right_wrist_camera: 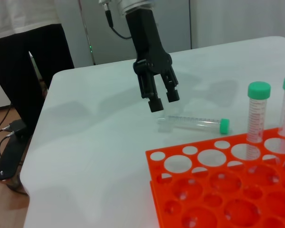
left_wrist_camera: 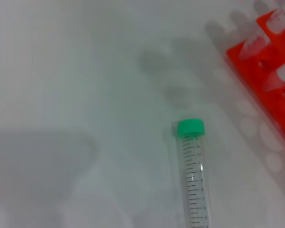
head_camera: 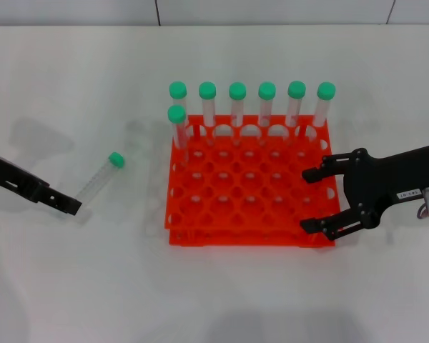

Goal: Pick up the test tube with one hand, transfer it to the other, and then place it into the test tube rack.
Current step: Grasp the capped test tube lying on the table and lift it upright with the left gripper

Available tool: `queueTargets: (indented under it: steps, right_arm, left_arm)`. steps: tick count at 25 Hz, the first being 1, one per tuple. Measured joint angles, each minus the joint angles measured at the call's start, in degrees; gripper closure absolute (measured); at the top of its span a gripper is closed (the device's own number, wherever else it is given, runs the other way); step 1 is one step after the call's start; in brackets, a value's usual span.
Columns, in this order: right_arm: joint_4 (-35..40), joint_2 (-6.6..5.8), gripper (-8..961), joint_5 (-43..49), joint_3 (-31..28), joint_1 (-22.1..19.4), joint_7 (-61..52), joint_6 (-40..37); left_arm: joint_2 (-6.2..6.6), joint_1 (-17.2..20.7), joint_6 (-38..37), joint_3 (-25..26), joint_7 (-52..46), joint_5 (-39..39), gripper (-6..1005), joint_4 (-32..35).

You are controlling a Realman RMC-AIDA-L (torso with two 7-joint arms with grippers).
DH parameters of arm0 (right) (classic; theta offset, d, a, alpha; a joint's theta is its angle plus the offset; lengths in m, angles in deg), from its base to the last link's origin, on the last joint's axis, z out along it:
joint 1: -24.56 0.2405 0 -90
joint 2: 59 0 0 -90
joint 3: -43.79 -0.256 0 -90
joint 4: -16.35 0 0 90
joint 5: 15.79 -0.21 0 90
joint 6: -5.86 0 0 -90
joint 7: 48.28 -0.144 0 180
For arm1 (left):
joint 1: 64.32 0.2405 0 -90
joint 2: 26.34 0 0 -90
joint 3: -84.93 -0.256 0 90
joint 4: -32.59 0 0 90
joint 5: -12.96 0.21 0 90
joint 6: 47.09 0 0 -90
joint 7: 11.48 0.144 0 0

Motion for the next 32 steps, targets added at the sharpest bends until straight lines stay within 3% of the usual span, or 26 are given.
queueTargets:
  steps: [8, 13, 24, 32]
  right_arm:
    - [0.0, 0.07, 85, 0.0, 0.1, 0.1, 0.0, 0.1]
    - [-0.3, 0.12, 85, 0.1, 0.1, 0.2, 0.1, 0.4]
    - [-0.5, 0.17, 84, 0.1, 0.1, 0.1, 0.1, 0.4]
    - [-0.5, 0.22, 85, 0.1, 0.1, 0.1, 0.3, 0.2]
  left_arm:
    - [-0.75, -0.3, 3.0, -6.0, -4.3, 0.8, 134, -1.0]
    - [-1.59, -0.9, 3.8, -6.5, -4.9, 0.8, 183, -1.0]
    - [-1.65, -1.9, 3.8, -6.8, -5.9, 1.0, 290, -1.7]
    - [-1.57, -3.1, 4.3, -7.6, -6.9, 1.2, 526, -3.4]
